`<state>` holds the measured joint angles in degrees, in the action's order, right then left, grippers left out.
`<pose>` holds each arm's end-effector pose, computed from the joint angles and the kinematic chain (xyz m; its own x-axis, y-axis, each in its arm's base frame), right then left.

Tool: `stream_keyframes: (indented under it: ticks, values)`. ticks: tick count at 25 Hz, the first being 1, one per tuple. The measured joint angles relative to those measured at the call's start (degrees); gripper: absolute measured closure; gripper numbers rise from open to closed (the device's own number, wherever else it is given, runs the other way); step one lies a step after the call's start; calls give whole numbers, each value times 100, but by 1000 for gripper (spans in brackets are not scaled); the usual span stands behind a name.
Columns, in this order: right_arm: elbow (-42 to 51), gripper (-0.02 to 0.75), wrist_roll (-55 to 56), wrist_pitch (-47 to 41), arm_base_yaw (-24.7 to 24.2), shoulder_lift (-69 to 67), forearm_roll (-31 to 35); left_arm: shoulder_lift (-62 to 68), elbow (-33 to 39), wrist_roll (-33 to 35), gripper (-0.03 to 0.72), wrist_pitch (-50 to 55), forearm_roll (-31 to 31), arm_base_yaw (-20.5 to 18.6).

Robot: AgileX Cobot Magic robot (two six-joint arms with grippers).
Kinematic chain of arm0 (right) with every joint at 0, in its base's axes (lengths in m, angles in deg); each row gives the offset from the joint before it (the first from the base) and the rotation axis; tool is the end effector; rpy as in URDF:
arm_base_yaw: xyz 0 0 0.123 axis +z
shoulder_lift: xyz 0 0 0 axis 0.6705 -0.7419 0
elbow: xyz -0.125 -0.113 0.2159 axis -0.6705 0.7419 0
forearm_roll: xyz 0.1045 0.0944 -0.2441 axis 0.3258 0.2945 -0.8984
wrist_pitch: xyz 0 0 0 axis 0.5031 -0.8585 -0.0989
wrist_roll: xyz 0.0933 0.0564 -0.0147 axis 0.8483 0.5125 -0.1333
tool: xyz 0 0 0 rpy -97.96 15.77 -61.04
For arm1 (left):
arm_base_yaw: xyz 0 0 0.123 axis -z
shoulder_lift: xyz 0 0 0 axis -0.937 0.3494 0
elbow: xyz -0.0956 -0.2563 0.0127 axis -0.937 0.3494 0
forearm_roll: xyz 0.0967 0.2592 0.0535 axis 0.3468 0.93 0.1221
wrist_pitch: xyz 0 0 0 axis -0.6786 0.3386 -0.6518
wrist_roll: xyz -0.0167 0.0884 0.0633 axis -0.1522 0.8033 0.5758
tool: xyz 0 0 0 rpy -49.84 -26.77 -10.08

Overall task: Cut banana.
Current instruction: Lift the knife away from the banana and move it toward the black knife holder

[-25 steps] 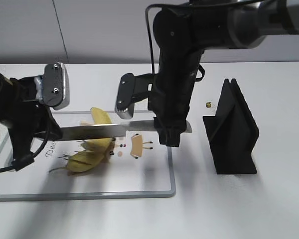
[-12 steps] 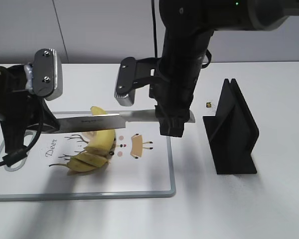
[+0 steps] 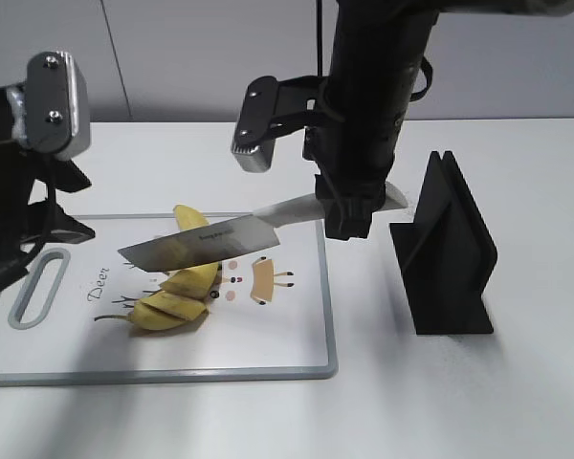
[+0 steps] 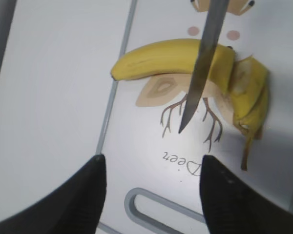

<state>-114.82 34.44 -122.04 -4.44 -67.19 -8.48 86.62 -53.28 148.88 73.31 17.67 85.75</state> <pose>0.3318 0.2661 0.1931 -0.1431 -0.9772 -0.1567 -0.9870 0.1526 -0.0507 0.2958 -0.1109 0.1991 -0.0951 0.8936 -0.4386 0.8900 0.2737 0.3646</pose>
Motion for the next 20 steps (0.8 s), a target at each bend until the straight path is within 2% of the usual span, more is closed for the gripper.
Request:
stream_keyframes:
  ticks: [5,8,13,18,20]
  values:
    - [-20,575,0,-37,0,260,16,-424,0,-434,91,-23,-42,-393]
    - [-20,575,0,-94,0,476,41,-607,0,-1136,91,10,-41,-764]
    - [-27,575,20,-342,0,819,158,-979,-149,-3060,91,653,183,-1279]
    - [-52,575,309,-447,0,1099,313,-1286,-955,-5029,99,2199,1293,-1398]
    - [-56,575,742,-454,0,1182,325,-1415,-1156,-5547,101,2787,1611,-1408]
